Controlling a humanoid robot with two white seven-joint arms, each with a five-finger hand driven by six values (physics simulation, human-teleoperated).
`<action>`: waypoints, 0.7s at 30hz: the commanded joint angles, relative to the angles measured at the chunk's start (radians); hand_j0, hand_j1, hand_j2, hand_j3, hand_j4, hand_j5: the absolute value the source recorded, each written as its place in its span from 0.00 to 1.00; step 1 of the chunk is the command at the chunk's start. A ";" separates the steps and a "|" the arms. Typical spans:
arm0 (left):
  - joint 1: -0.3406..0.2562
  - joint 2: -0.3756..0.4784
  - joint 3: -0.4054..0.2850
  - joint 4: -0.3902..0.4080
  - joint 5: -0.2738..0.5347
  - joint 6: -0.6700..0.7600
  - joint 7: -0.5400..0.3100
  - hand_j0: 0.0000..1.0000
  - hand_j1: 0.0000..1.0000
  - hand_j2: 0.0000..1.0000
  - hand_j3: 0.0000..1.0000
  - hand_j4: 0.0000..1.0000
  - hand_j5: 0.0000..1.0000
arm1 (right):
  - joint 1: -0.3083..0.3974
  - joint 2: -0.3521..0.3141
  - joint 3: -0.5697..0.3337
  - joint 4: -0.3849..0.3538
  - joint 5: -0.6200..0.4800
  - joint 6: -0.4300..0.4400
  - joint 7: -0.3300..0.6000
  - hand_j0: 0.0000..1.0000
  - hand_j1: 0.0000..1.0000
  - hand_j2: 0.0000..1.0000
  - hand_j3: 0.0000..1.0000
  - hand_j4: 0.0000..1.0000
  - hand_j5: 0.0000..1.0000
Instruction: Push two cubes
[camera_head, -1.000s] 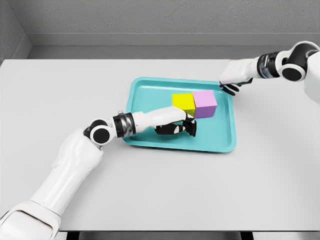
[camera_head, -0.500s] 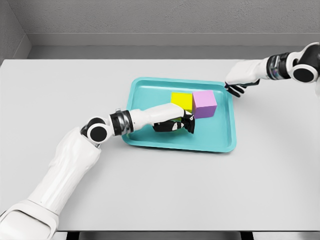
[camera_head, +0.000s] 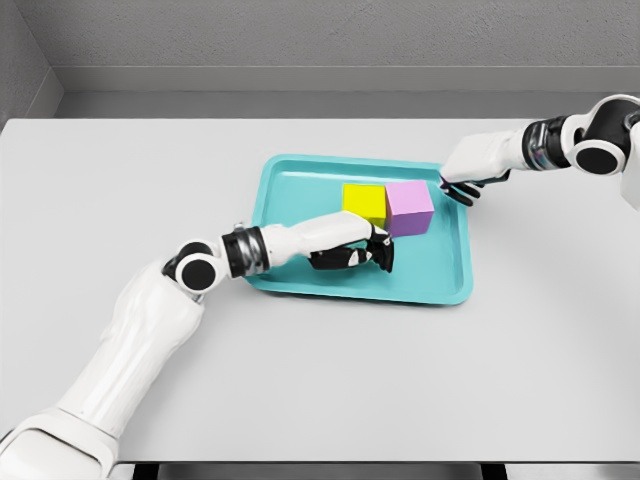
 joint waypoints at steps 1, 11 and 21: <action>0.002 0.043 0.002 -0.091 0.048 0.003 0.000 0.36 0.36 0.36 0.36 0.36 0.36 | 0.002 -0.005 0.001 -0.004 -0.002 0.002 0.000 0.13 0.13 0.13 0.13 0.13 0.13; 0.012 0.252 0.002 -0.211 0.275 0.003 0.000 0.35 0.35 0.35 0.35 0.35 0.35 | 0.018 -0.002 0.003 -0.019 -0.004 0.002 0.000 0.13 0.13 0.13 0.13 0.13 0.13; -0.003 0.373 0.007 -0.200 0.416 0.003 0.000 0.35 0.35 0.35 0.35 0.35 0.35 | 0.028 0.004 0.014 -0.038 -0.008 0.002 0.000 0.13 0.13 0.13 0.13 0.13 0.13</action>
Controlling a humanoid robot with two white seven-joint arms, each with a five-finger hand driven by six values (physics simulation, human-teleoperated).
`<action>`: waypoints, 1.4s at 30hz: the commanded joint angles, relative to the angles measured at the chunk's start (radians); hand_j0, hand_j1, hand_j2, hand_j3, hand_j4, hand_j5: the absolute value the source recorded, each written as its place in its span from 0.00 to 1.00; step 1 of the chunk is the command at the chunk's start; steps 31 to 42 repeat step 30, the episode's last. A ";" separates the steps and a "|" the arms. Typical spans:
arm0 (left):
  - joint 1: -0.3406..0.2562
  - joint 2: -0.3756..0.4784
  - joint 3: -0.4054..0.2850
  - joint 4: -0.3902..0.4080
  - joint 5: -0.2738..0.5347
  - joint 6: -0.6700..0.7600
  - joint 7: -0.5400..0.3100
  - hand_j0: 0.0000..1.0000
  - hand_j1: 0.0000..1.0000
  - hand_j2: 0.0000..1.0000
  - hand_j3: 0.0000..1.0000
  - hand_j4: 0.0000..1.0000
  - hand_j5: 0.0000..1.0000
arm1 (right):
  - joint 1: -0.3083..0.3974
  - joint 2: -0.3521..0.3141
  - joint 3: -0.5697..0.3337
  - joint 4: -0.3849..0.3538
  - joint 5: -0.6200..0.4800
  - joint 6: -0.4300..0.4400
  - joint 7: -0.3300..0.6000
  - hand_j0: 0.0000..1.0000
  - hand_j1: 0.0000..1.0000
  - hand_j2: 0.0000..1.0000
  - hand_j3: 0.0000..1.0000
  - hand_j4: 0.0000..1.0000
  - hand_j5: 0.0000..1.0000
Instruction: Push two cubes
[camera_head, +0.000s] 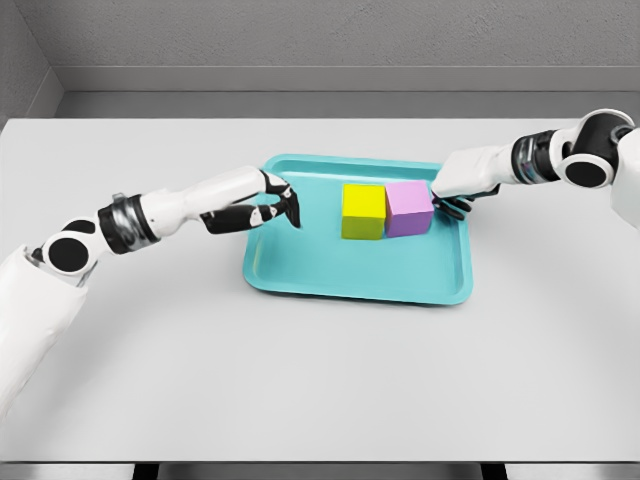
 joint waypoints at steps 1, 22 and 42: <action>0.000 0.019 0.001 0.001 0.031 0.002 0.000 0.35 0.35 0.35 0.35 0.35 0.35 | 0.000 0.000 0.001 -0.001 -0.003 0.001 -0.001 0.13 0.13 0.13 0.13 0.13 0.13; 0.006 0.053 0.001 -0.046 0.059 0.002 0.000 0.36 0.36 0.36 0.36 0.36 0.36 | -0.005 -0.014 -0.011 0.037 -0.025 0.001 -0.001 0.14 0.14 0.14 0.14 0.14 0.14; 0.086 0.397 0.104 0.004 0.107 0.002 0.000 1.00 1.00 1.00 1.00 1.00 1.00 | 0.008 -0.168 -0.288 0.182 -0.023 0.001 -0.001 0.98 0.98 0.98 0.98 0.98 0.98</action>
